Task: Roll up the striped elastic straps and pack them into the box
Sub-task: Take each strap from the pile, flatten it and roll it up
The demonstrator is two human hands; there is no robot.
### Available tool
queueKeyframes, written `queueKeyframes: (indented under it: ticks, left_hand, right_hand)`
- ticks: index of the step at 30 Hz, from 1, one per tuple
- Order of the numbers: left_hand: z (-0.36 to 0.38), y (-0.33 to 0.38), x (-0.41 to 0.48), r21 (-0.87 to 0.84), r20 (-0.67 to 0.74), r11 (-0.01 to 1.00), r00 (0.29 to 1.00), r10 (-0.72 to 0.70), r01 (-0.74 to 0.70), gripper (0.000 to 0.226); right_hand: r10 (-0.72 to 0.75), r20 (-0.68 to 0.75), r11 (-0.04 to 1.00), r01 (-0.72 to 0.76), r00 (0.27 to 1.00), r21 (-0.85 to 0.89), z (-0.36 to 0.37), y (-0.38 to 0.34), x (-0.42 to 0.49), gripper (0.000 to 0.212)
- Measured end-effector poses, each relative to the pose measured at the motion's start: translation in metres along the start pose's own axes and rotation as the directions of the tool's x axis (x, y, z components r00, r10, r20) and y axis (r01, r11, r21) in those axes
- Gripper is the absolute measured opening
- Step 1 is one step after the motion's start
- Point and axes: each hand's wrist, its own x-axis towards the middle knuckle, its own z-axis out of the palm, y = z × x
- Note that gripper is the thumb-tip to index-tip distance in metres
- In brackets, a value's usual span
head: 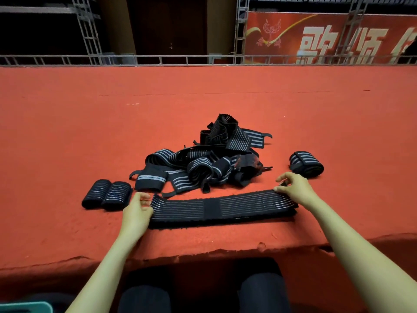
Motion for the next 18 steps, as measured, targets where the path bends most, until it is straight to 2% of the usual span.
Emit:
queueKeyframes:
  ticks: [3,8,18]
  left_hand:
    - [0.004,-0.002,-0.002,0.113,0.008,0.993,0.999,0.041,-0.042,0.03]
    - [0.005,-0.008,-0.003,0.176,0.005,0.983,0.998,0.062,-0.062,0.031]
    - [0.005,-0.007,-0.006,0.137,0.012,0.99,0.999,0.033,-0.034,0.028]
  right_hand:
    - [0.002,-0.003,0.999,-0.002,1.0,-0.036,0.013,0.006,0.0,0.022]
    - [0.003,-0.065,0.997,-0.008,0.998,-0.073,0.026,0.016,0.002,0.016]
    - [-0.025,-0.109,0.979,0.002,0.994,-0.205,0.037,0.021,-0.002,0.013]
